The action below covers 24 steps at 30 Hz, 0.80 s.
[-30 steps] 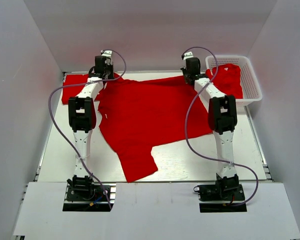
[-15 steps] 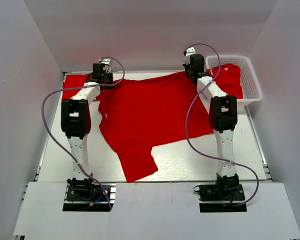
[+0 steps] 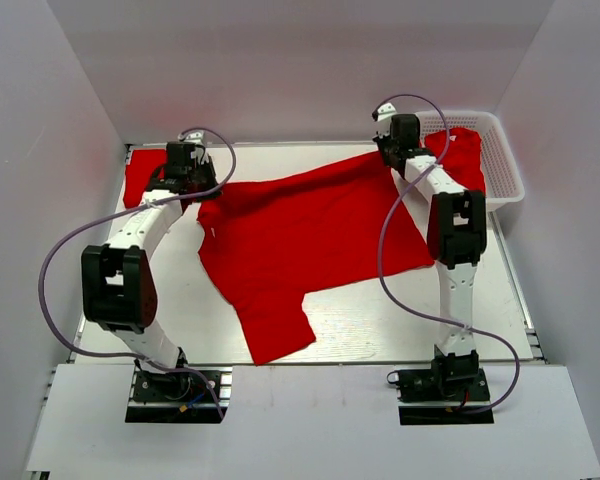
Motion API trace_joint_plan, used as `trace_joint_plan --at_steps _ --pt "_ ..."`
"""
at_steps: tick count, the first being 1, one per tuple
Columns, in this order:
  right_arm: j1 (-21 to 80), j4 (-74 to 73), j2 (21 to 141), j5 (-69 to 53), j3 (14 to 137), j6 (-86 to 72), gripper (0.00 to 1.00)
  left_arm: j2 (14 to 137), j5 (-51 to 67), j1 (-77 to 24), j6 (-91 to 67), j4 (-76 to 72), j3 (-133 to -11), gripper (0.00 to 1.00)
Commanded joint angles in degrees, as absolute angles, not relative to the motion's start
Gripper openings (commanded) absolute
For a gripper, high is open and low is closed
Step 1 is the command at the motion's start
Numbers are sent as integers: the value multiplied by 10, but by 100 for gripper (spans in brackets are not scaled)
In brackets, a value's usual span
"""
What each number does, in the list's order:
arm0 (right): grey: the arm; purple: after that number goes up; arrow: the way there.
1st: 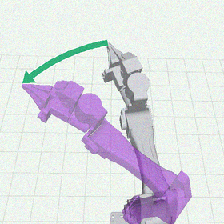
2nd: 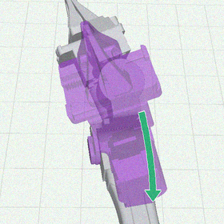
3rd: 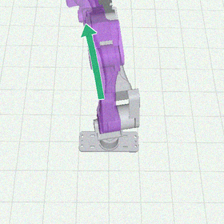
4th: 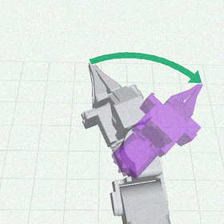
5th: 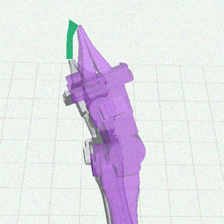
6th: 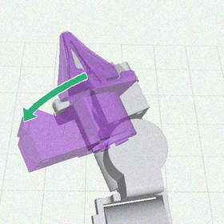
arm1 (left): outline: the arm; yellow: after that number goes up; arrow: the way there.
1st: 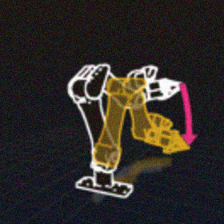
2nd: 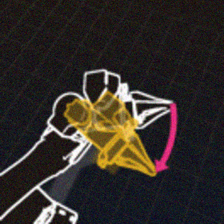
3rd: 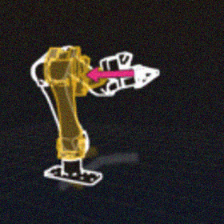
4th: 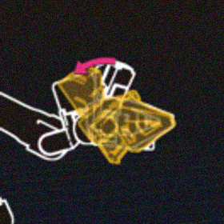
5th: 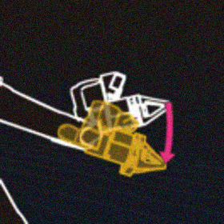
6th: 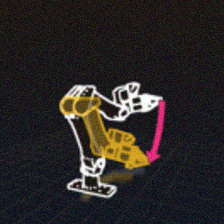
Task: Fold and stack the t-shirts
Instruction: Fold the flattened tshirt in 1/3 of the way
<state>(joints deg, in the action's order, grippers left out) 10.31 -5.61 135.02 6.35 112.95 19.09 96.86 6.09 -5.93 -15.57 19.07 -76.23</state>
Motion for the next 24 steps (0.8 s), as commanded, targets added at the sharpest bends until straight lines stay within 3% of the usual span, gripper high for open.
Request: trace_joint_plan --at_steps 1,11,24 --pt "99 -60 1282 40 1100 225 0 924 91 -62 -171 250 -737 0" --pt "97 -94 1224 67 1025 245 0 826 99 -67 -184 332 -665 0" --pt "95 -115 1169 76 927 253 0 791 205 -77 -202 370 -575 0"
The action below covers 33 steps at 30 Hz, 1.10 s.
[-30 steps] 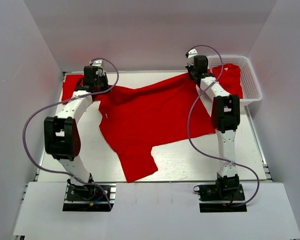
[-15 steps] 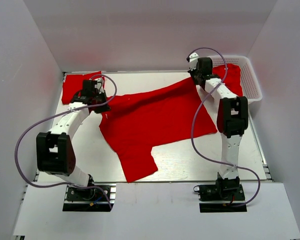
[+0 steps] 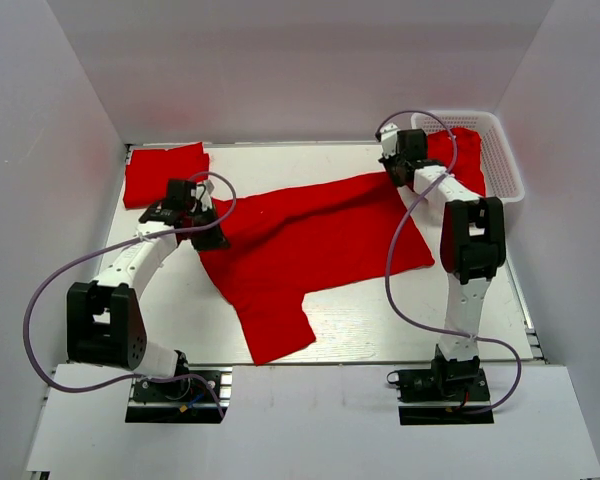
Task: Fold and stack the t-shirts
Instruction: Fold the flattened tshirt in 1/3 of the way
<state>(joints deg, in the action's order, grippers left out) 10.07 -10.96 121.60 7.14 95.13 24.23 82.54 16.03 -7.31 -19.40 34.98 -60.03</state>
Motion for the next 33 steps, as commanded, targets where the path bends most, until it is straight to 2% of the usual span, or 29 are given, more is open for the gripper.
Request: trace_joint_plan --at_steps 1,11,12,13,15,16,17,20,25,33 --pt "94 -117 1168 80 923 255 0 791 205 -77 -202 375 -570 0" --pt "91 -111 1159 91 866 245 1 821 220 -99 -202 398 -512 0" --pt "92 -112 1159 91 864 245 17 831 214 -99 -202 412 -512 3" --pt "91 -112 1158 92 860 246 22 838 207 -99 -202 423 -512 10" --pt "91 -112 1153 89 851 248 33 845 193 -99 -196 449 -535 33" --pt "91 -112 1147 85 848 251 50 845 192 -99 -190 456 -549 71" --pt "92 -112 1142 79 846 254 61 845 179 -99 -190 462 -555 98" --pt "94 -117 1133 76 849 255 90 839 154 -99 -185 488 -590 100" --pt "96 -139 1120 51 871 251 90 845 135 -99 -173 500 -668 100" --pt "100 -171 1122 -132 923 162 90 919 147 -99 -178 375 -736 100"
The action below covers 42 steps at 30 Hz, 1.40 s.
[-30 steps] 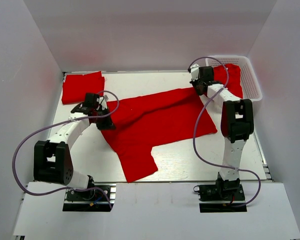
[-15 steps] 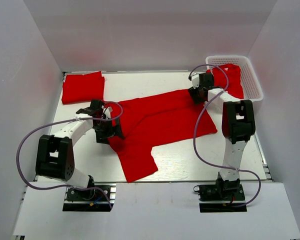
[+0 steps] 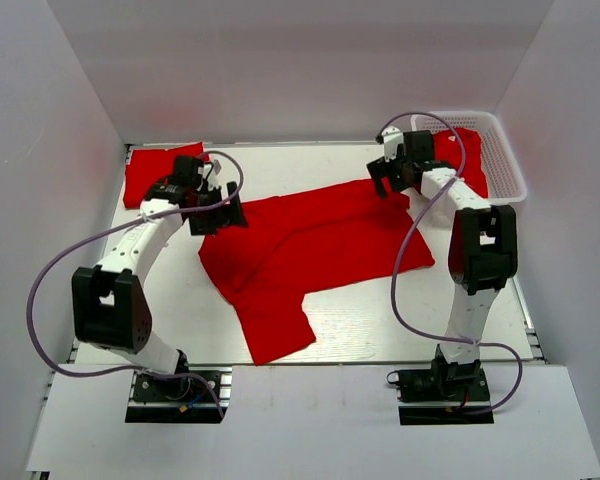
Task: Fold and stack the t-shirts
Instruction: Fold the flattened tshirt in 1/3 of the way
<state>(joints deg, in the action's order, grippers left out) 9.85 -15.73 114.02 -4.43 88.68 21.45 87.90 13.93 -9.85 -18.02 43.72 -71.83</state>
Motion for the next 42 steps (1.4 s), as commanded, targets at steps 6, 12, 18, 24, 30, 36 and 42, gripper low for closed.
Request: trace_joint_plan --at_steps 6,12,18,24,30,36,42 --pt "102 -170 1201 -165 1009 63 90 1036 189 -99 -185 297 -798 100" --pt "103 -196 1295 -142 1095 6 90 1111 170 -99 -201 259 -829 100" --pt "106 -203 1331 -95 1108 -15 90 1181 139 -105 -201 291 -871 100" --pt "104 -207 1352 -72 1103 -22 90 1223 85 -105 -196 321 -891 100" --pt "100 -226 1397 -14 1171 -50 90 1280 34 -98 -178 352 -954 100" --pt "93 -270 1426 60 1219 -87 90 1364 24 -93 -133 388 -1059 100" --pt "89 -285 1441 54 1250 -94 90 1426 49 -93 -64 388 -1174 100"
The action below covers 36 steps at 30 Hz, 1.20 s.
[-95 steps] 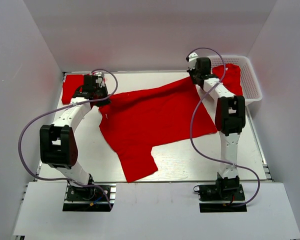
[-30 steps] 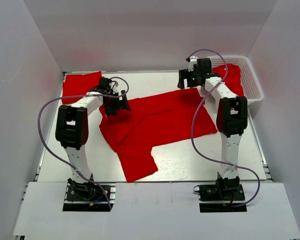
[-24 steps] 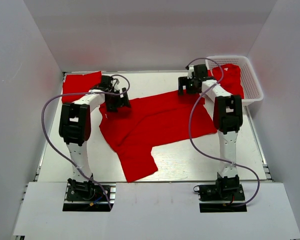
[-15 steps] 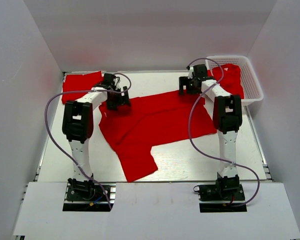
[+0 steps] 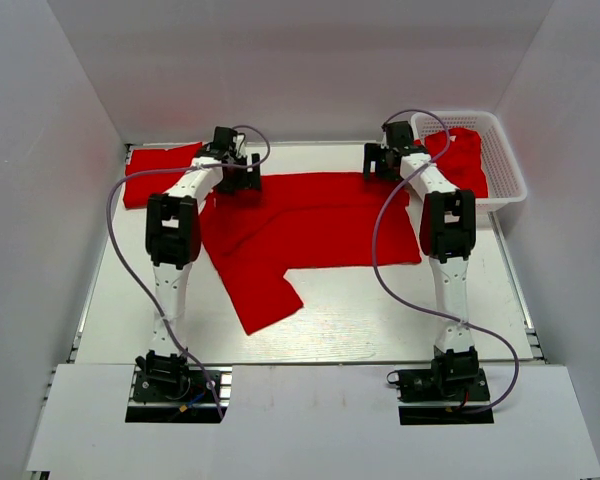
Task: Fold and stack the t-shirts
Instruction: Fold the flattened tshirt in 1/3 of the way, then grap the side of the flattened tshirt furthest away from the robot with both arms
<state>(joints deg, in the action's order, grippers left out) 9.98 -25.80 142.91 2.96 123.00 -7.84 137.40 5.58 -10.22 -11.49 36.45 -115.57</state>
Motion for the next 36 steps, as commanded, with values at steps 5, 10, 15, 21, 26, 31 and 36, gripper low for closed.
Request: trace_joint_plan --at_steps 5,10,15,21,26,31,36 --pt "91 -275 1427 39 1257 -76 90 1426 104 -93 -22 392 -1223 100" --pt "98 -266 1364 -35 1250 -29 90 1355 132 -99 -11 387 -1189 100" --pt "126 -289 1275 -31 1235 18 90 1268 116 -105 -21 397 -1175 100" --pt "163 -303 1139 16 1103 11 90 1118 34 -105 -82 446 -1061 100" --pt "163 -282 993 51 895 -125 90 947 39 -117 -168 421 -831 100" --pt "163 -248 840 101 678 -219 90 817 36 -153 -218 447 -651 100" --pt "163 -257 761 178 578 -266 90 766 0 -218 -278 516 -550 100"
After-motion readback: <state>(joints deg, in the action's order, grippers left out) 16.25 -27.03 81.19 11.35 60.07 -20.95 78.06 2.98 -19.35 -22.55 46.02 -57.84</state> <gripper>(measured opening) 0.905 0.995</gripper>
